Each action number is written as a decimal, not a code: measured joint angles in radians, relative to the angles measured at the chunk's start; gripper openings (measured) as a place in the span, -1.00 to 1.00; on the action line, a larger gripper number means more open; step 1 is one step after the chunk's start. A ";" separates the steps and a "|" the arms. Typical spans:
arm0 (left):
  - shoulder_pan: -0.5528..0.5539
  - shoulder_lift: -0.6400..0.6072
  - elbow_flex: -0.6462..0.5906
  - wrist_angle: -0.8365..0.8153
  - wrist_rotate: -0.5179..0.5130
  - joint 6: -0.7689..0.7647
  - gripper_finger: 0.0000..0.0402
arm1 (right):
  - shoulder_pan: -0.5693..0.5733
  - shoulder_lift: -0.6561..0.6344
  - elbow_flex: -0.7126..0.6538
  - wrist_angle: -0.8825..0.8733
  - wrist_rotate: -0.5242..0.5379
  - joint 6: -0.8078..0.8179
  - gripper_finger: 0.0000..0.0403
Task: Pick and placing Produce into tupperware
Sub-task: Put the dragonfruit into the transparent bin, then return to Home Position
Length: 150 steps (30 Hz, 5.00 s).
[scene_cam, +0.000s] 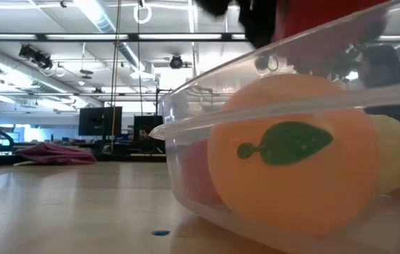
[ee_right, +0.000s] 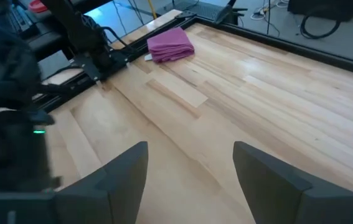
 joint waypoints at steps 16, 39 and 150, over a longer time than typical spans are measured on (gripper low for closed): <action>-0.033 0.067 0.033 0.012 -0.004 -0.011 0.11 | 0.000 0.000 0.000 0.010 -0.010 0.026 0.22; -0.013 0.112 0.033 0.042 -0.006 -0.007 0.32 | 0.000 0.000 0.000 0.019 -0.015 0.001 0.22; 0.597 -1.878 -1.114 -0.313 -0.203 -0.270 0.15 | -0.171 -1.219 -1.044 1.019 -0.485 -0.986 0.22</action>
